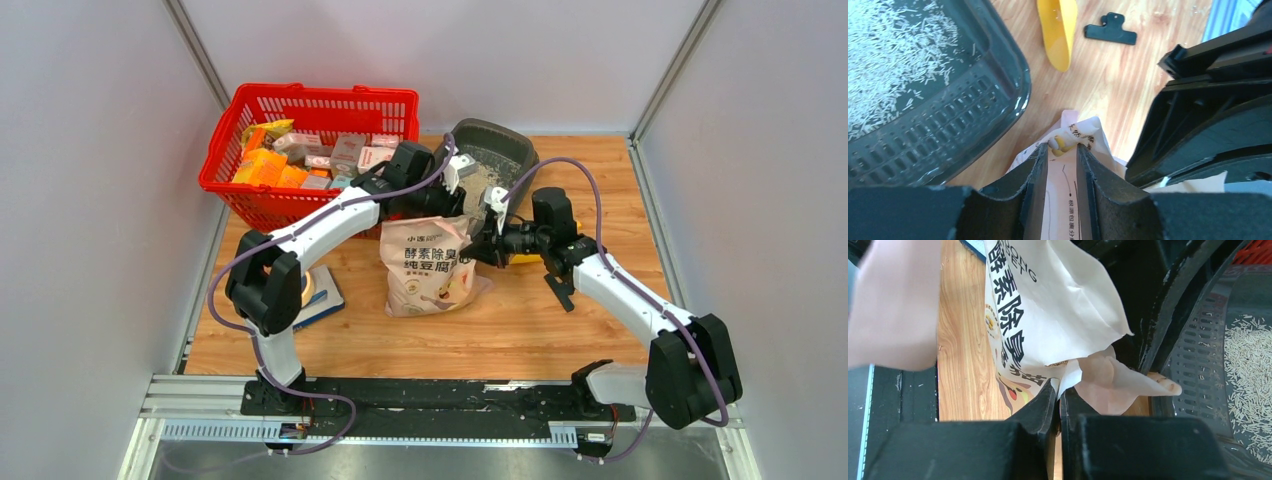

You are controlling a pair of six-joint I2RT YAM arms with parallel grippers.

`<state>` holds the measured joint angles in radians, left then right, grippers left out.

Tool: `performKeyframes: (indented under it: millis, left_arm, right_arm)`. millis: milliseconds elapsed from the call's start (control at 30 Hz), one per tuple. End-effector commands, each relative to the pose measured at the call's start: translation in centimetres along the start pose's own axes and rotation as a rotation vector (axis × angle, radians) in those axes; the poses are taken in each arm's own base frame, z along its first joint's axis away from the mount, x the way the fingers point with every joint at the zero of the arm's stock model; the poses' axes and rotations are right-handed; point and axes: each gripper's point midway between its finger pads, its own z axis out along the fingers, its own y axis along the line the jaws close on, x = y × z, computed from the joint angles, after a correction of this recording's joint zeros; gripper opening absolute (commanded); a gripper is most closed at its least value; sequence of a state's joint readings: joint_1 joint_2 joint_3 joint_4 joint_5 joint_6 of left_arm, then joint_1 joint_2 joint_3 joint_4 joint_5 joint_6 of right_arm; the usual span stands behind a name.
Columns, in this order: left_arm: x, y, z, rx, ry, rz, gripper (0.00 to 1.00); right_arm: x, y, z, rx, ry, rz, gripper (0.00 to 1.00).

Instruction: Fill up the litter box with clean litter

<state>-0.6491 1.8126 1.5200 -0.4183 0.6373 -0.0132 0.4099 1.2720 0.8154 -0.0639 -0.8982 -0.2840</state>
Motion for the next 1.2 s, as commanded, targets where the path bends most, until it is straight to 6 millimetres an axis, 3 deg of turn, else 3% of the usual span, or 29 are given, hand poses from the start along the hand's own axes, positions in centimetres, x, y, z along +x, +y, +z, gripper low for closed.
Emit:
performKeyframes:
  millis: [0, 233, 500, 633, 833, 1167]
  left_arm:
    - [-2.2, -3.7, 0.2, 0.166, -0.051, 0.033, 0.35]
    - [-0.9, -4.7, 0.1, 0.221, -0.007, 0.021, 0.31]
    - [-0.9, -4.1, 0.1, 0.186, -0.009, 0.022, 0.29]
    - [-1.1, -3.7, 0.2, 0.167, -0.011, 0.025, 0.29]
    - [-1.2, -3.5, 0.1, 0.165, -0.015, 0.025, 0.29]
    - [-0.8, -4.2, -0.1, 0.219, -0.004, 0.016, 0.28]
  right_arm:
    - [-1.6, -0.1, -0.3, 0.019, -0.04, -0.056, 0.06]
    - [-0.9, -1.7, -1.4, 0.098, 0.0, -0.102, 0.13]
    - [-0.7, -1.6, -2.3, 0.122, 0.022, -0.106, 0.23]
    - [0.0, -2.2, -2.6, 0.168, 0.038, -0.099, 0.4]
    - [0.2, -3.3, -2.7, 0.211, 0.036, -0.088, 0.55]
    - [-0.8, -3.8, -2.4, 0.149, -0.003, -0.072, 0.64]
